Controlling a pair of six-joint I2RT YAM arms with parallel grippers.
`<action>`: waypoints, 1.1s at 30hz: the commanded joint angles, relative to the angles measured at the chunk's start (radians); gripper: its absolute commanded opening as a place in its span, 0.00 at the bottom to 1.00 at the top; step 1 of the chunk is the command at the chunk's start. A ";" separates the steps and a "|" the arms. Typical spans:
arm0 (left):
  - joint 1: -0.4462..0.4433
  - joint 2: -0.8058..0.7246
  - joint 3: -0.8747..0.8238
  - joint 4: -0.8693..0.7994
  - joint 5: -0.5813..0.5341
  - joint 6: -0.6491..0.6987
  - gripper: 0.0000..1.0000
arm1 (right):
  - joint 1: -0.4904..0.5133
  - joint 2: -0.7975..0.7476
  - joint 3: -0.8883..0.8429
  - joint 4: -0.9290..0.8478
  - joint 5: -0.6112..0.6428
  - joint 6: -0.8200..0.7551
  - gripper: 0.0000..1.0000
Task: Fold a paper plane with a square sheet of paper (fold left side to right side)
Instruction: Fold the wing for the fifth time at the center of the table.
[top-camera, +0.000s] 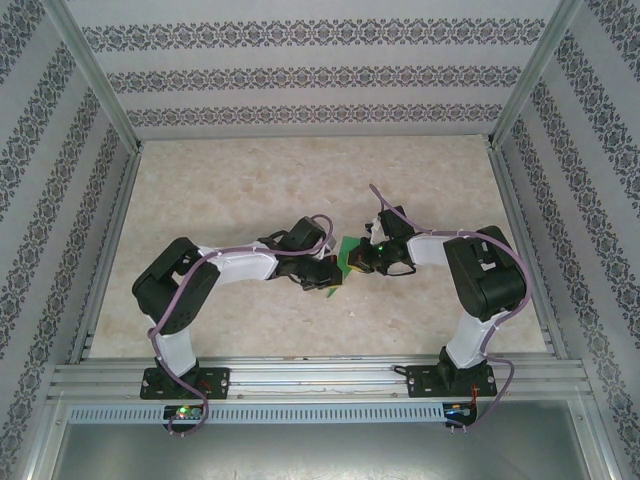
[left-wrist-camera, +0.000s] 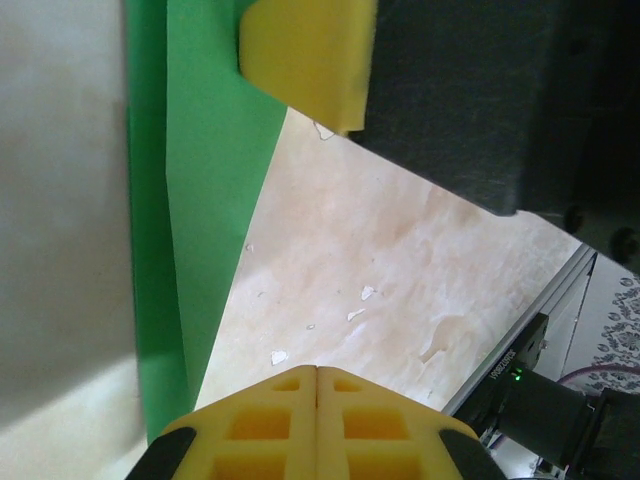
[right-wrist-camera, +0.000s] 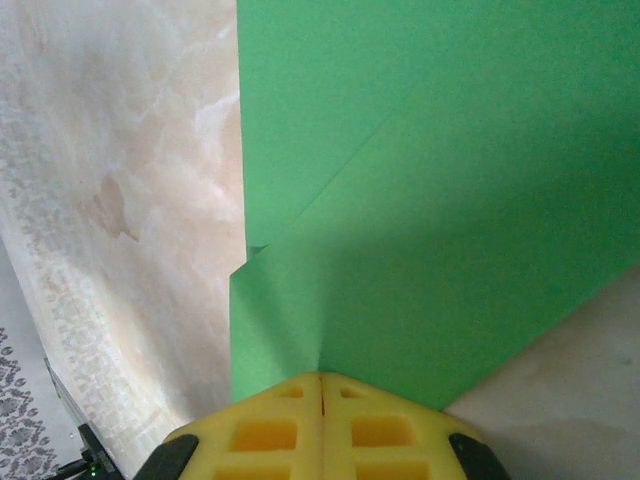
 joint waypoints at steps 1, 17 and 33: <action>0.002 0.022 -0.011 0.065 0.025 -0.028 0.03 | 0.004 0.066 -0.029 -0.102 0.115 -0.025 0.00; 0.013 0.083 -0.038 0.124 0.007 -0.055 0.02 | 0.006 0.068 -0.028 -0.123 0.126 -0.037 0.00; 0.007 0.094 -0.084 0.155 0.034 -0.074 0.02 | 0.005 0.073 -0.013 -0.163 0.157 -0.054 0.00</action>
